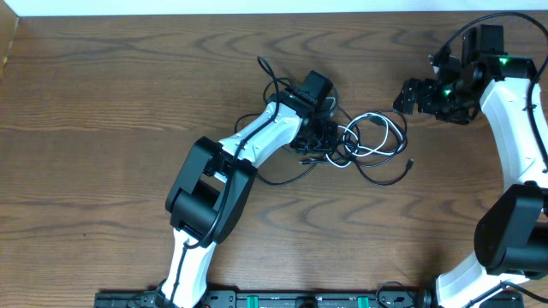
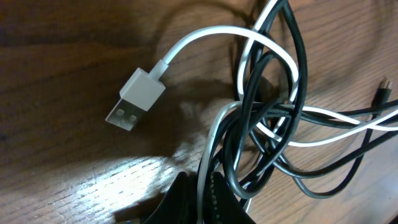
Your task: Untangle cables
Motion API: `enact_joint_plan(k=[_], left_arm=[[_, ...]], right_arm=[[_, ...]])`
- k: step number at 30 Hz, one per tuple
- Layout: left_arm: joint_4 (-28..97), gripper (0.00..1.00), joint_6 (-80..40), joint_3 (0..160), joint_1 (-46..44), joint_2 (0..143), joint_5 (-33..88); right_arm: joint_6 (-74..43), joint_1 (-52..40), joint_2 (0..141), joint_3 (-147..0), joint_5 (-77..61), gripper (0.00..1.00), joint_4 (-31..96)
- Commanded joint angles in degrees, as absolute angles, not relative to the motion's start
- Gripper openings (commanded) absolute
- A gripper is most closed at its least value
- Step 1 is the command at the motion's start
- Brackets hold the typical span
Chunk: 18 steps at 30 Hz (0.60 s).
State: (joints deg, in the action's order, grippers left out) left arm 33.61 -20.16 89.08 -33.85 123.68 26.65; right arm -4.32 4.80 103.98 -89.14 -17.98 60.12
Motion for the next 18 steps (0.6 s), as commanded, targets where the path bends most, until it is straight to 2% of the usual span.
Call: enact_joint_plan(k=[1, 10, 18], left_arm=[[33.74, 0.07, -20.67, 89.78, -33.19, 124.2, 26.28], [33.95, 0.08, -20.14, 89.8, -28.73, 113.93, 26.3], [35.46, 0.08, -19.33, 89.8, -27.64, 102.1, 26.52]], right_arm=[[-4.01, 4.84, 104.16, -89.19, -17.54, 0.99, 59.96], [-4.01, 0.08, 104.16, -89.19, -23.59, 0.97, 57.8], [-3.51, -8.12, 104.16, -89.19, -25.26, 0.82, 51.48]])
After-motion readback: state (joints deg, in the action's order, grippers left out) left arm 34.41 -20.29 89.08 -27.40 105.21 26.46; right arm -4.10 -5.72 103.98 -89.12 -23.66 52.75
